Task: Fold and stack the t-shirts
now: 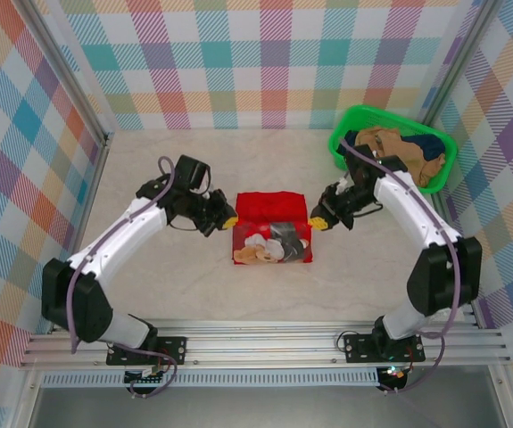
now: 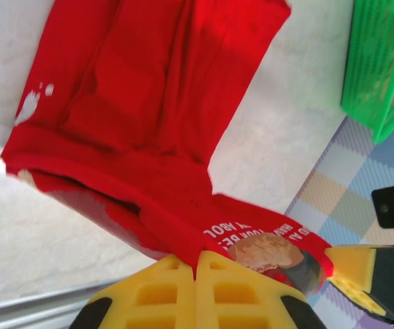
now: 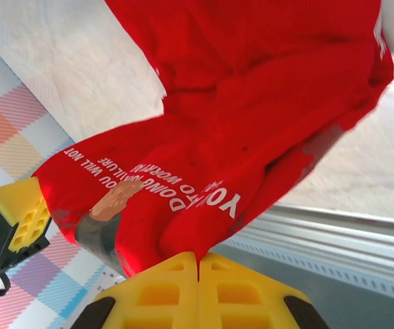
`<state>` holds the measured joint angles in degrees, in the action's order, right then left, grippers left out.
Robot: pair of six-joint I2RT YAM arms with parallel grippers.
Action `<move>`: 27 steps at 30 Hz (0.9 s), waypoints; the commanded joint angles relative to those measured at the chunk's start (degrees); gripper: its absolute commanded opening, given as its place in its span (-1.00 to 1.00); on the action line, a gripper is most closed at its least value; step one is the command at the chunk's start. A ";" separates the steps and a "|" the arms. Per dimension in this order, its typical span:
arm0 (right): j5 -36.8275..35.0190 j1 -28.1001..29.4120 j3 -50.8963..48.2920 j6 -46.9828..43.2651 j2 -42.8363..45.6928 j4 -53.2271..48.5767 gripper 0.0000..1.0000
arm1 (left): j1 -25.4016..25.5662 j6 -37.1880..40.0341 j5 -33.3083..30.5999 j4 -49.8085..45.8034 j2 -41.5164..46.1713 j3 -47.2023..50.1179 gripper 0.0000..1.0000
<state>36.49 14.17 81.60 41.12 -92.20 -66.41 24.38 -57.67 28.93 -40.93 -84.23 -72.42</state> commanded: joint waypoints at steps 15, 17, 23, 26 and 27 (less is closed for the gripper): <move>-3.65 -5.03 34.51 3.09 -37.18 9.43 -0.69 | -8.51 4.18 0.96 6.53 -39.51 -32.08 -0.72; -5.63 -5.07 39.25 0.16 -40.01 10.24 -0.34 | -8.98 5.23 -0.76 6.54 -40.68 -34.04 -0.52; -11.84 -5.12 40.07 -7.45 -35.31 11.18 0.14 | -8.92 6.12 -11.59 3.14 -29.74 -26.94 -0.34; -12.94 -4.96 32.71 -8.67 -30.80 11.76 0.04 | -8.33 4.29 -11.02 6.58 -24.10 -18.69 -0.33; -13.68 -4.95 29.74 -8.25 -29.33 12.70 0.02 | -7.98 3.66 -10.06 6.98 -23.43 -17.24 -0.33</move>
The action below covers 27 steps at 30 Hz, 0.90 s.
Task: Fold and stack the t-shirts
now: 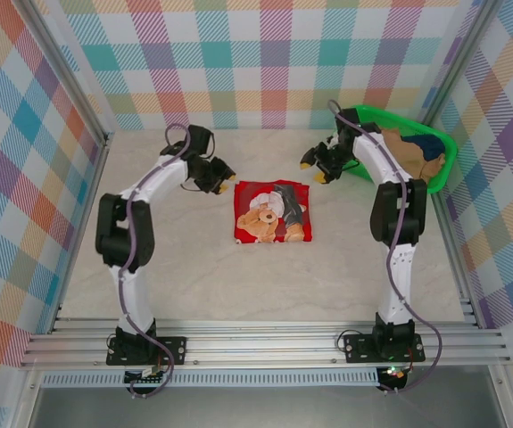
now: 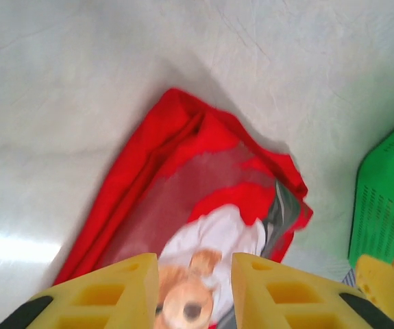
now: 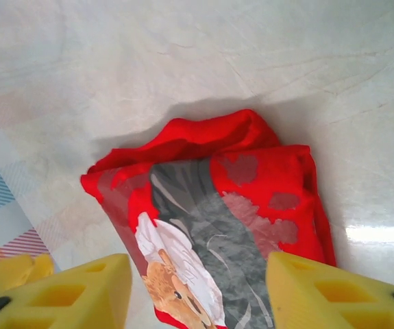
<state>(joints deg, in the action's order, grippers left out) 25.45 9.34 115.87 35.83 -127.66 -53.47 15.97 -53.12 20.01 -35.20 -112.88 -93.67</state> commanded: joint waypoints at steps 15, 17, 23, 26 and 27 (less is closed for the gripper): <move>4.31 0.15 -24.19 -0.45 5.16 14.18 -0.07 | 5.68 15.32 -0.48 -9.63 -14.92 -10.48 -0.15; 5.33 0.44 -24.35 0.17 4.20 14.32 -0.10 | 5.98 15.51 -1.17 -9.01 -15.93 -10.15 -0.18; 6.80 2.38 -26.08 3.47 2.72 16.30 -0.23 | 6.10 15.17 -6.69 -10.31 -18.52 -9.42 -0.60; 7.05 4.31 -25.41 5.23 1.56 16.89 -0.37 | 4.96 13.96 -10.14 -10.24 -18.94 -8.77 -0.78; 6.98 4.98 -24.86 5.95 1.05 17.07 -0.42 | 4.12 13.39 -11.00 -10.33 -18.95 -8.55 -0.82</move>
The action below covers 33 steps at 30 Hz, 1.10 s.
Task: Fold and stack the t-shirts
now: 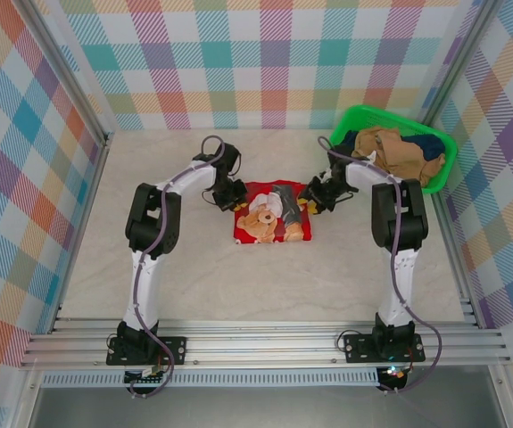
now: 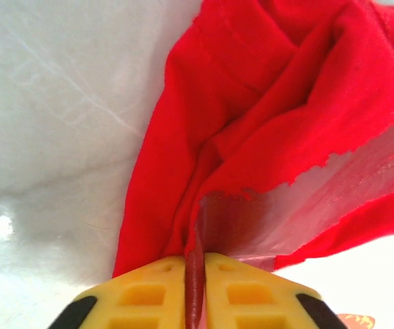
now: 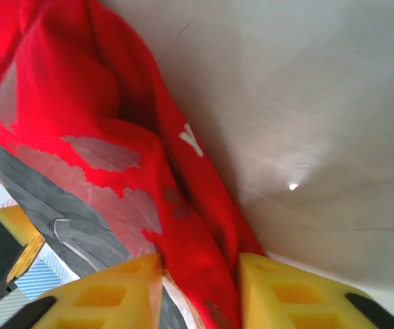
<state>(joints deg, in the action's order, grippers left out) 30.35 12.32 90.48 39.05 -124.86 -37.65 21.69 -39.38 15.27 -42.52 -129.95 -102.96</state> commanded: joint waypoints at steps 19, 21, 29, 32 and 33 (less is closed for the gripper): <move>8.32 15.27 29.70 17.37 -16.64 2.97 -0.02 | -22.02 6.50 -21.00 -14.72 4.11 -12.00 -0.13; 6.81 14.53 25.81 15.39 -11.79 2.40 0.01 | -21.36 3.67 -21.78 -15.59 7.62 -10.57 0.00; 6.17 8.02 -1.69 10.66 9.98 6.93 0.05 | -8.61 -38.34 -7.36 4.67 30.57 26.84 0.16; 7.47 5.36 -7.20 8.48 14.56 6.48 0.04 | -2.21 -52.67 -11.38 14.08 31.92 32.99 0.26; 7.80 4.53 -8.37 7.66 15.60 6.11 0.05 | -1.22 -55.42 -12.03 16.07 30.99 33.07 0.26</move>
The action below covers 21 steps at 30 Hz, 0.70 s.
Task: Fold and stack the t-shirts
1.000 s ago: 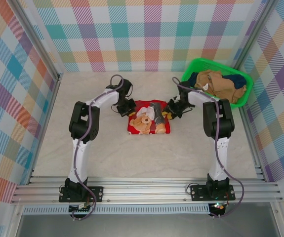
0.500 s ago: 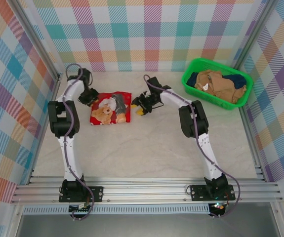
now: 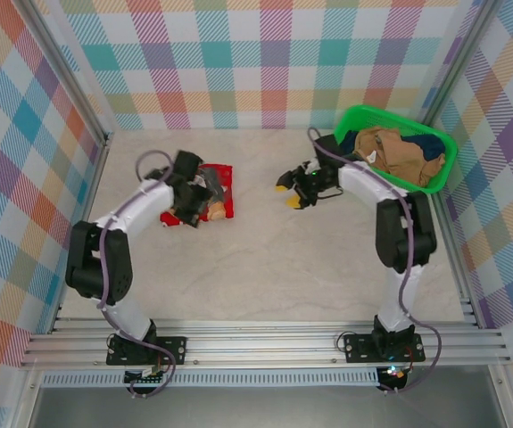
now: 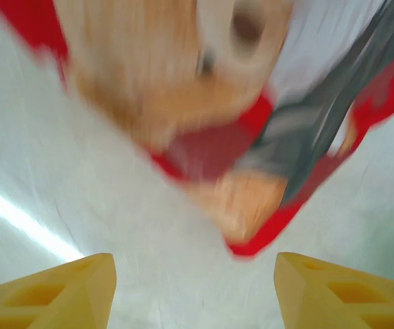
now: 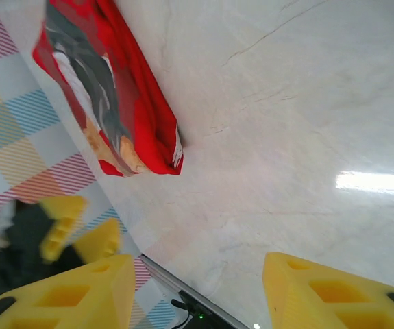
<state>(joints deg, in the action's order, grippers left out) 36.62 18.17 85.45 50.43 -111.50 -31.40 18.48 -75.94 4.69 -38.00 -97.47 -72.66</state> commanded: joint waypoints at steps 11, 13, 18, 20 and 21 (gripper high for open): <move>3.10 -6.34 -11.02 -6.49 10.50 -1.69 0.03 | 0.29 -22.86 -8.23 8.07 -12.37 -4.22 0.24; 3.32 -6.74 -12.13 -6.20 11.21 -1.35 0.04 | -1.06 -20.61 -7.13 8.08 -14.28 -5.39 0.20; 3.43 -7.01 -13.97 -5.74 11.94 -0.88 0.03 | -5.21 -18.29 -6.43 13.07 -17.92 -5.45 0.02; 3.56 -7.01 -14.42 -5.44 12.08 -0.68 0.02 | -7.51 -17.22 -6.31 12.80 -19.39 -6.98 -0.01; 3.51 -6.97 -14.59 -5.35 12.15 -0.69 0.02 | -8.54 -14.89 -6.60 12.66 -20.02 -7.54 -0.01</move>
<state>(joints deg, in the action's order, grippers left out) 38.68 11.57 71.99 45.58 -100.97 -32.16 13.30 -94.70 1.02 -26.59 -114.30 -78.61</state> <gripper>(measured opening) 0.509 0.496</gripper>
